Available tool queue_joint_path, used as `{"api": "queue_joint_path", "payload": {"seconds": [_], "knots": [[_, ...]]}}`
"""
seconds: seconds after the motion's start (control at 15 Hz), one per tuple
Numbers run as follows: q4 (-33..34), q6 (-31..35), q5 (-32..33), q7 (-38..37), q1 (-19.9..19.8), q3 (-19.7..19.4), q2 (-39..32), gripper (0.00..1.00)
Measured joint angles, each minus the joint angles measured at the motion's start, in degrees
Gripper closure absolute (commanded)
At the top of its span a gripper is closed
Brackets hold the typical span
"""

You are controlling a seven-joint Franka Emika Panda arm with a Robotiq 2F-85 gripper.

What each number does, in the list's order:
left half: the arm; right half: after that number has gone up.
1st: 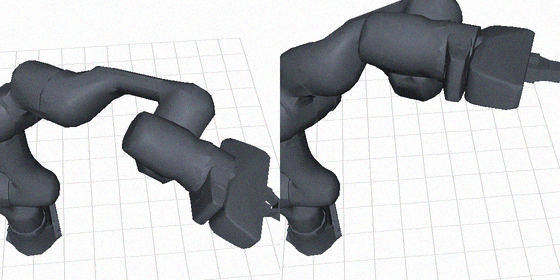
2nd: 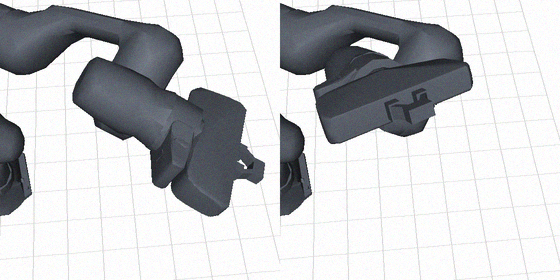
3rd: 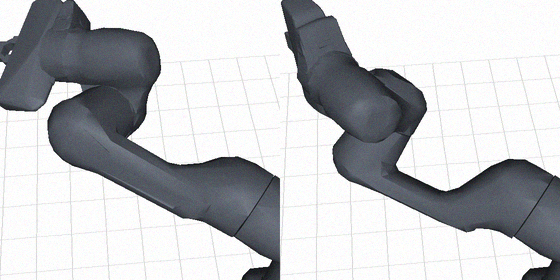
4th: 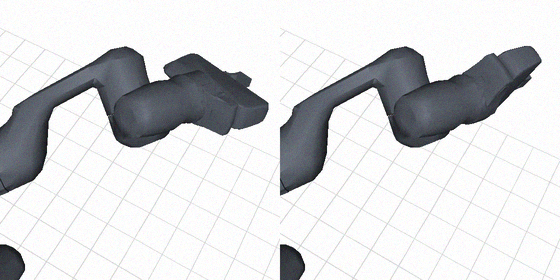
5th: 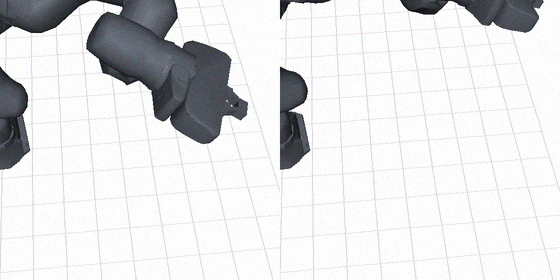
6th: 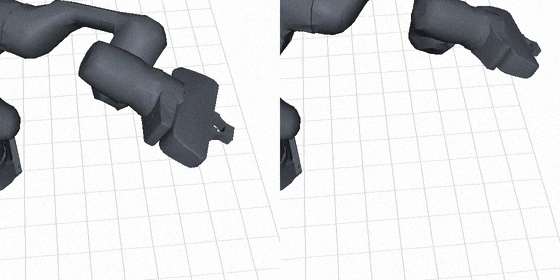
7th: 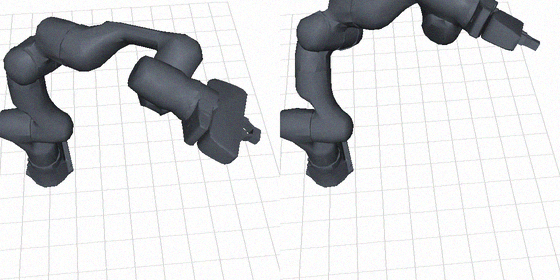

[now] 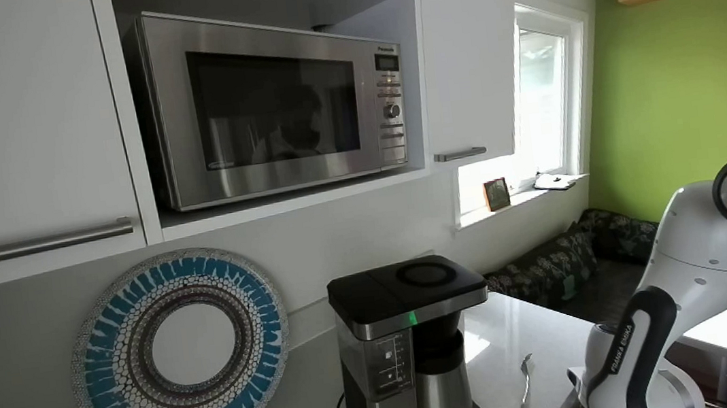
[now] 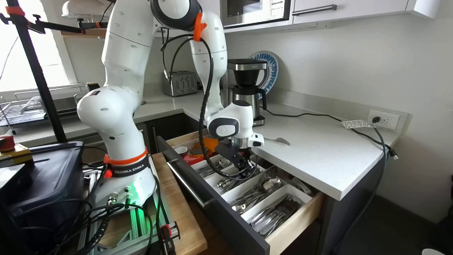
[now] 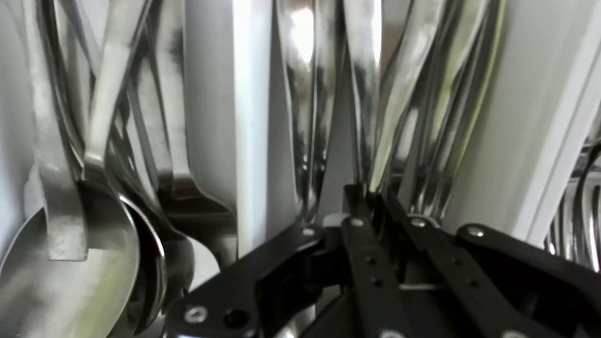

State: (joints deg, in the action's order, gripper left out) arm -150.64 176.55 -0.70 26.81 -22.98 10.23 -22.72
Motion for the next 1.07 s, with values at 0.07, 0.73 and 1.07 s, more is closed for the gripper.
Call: {"api": "queue_joint_path", "payload": {"seconds": [0.07, 0.73, 1.07], "knots": [[0.0, 0.0, 0.1, 0.0, 0.0, 0.0, 0.0, 0.66], [0.0, 0.0, 0.6, 0.0, -0.2, -0.3, 0.4, 0.65], [0.0, -0.1, 1.3, 0.0, -0.7, -0.4, 2.3, 1.00]]}}
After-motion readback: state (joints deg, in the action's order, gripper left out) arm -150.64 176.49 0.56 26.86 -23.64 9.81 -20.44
